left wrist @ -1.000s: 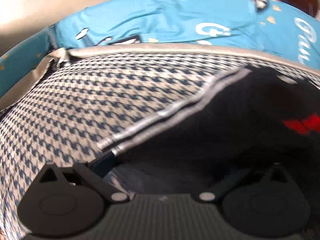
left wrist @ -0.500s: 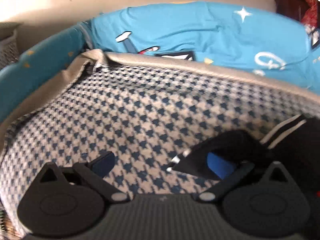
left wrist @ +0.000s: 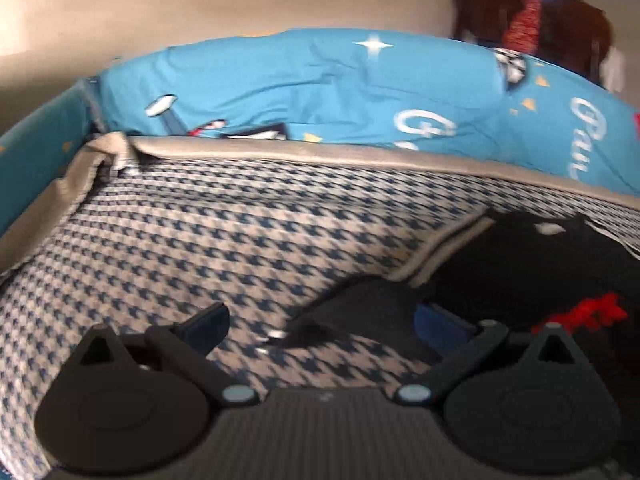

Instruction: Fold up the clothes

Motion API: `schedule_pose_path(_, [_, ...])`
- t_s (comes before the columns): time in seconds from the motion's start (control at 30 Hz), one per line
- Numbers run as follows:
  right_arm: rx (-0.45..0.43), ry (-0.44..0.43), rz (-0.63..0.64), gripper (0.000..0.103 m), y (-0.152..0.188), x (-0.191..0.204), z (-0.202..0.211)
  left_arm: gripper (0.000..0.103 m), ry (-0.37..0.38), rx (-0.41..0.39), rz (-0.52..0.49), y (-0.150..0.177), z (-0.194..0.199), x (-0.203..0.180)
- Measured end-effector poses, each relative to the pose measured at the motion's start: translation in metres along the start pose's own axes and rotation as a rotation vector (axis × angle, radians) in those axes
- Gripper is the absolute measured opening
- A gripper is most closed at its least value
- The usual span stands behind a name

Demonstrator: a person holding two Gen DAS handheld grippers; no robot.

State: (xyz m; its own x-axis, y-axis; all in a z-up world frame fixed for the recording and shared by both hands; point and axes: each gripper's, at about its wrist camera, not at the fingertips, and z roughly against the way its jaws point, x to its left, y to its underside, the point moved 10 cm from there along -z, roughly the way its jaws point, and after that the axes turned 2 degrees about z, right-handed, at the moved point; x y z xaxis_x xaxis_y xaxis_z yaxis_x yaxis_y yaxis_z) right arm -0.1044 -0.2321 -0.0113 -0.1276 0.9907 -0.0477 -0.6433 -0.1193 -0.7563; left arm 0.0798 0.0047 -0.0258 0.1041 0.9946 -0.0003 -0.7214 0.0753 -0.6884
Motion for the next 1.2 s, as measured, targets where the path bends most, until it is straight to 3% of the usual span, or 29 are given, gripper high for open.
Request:
schedule_pose_path(0.13, [0.072, -0.053, 0.066, 0.020, 0.002, 0.010, -0.031, 0.103, 0.093, 0.020, -0.051, 0.011, 0.006, -0.027])
schedule_pose_path(0.23, [0.074, 0.006, 0.132, 0.020, -0.005, 0.005, -0.053, 0.103, 0.142, 0.020, -0.075, 0.017, 0.011, -0.044])
schedule_pose_path(0.53, [0.071, 0.168, -0.214, 0.020, -0.033, -0.079, -0.097, 0.103, 0.273, 0.060, -0.133, 0.033, 0.015, -0.081])
schedule_pose_path(0.6, [0.063, 0.108, -0.280, 0.020, -0.036, -0.080, -0.093, 0.103, 0.309, 0.087, -0.124, 0.037, 0.012, -0.089])
schedule_pose_path(0.67, [0.039, 0.078, -0.247, 0.020, -0.041, -0.072, -0.087, 0.103, 0.331, 0.116, -0.122, 0.042, 0.007, -0.097])
schedule_pose_path(0.77, [-0.001, 0.118, -0.138, 0.020, -0.047, -0.062, -0.076, 0.103, 0.352, 0.149, -0.123, 0.047, -0.001, -0.109])
schedule_pose_path(0.87, [-0.029, 0.038, -0.091, 0.020, -0.049, -0.045, -0.064, 0.103, 0.368, 0.171, -0.121, 0.051, -0.009, -0.119])
schedule_pose_path(0.97, [0.015, -0.025, -0.063, 0.020, -0.038, -0.032, -0.062, 0.103, 0.358, 0.175, -0.127, 0.052, -0.018, -0.125])
schedule_pose_path(1.2, [0.087, -0.071, 0.098, 0.020, -0.009, -0.002, -0.064, 0.103, 0.319, 0.141, -0.143, 0.044, -0.029, -0.134])
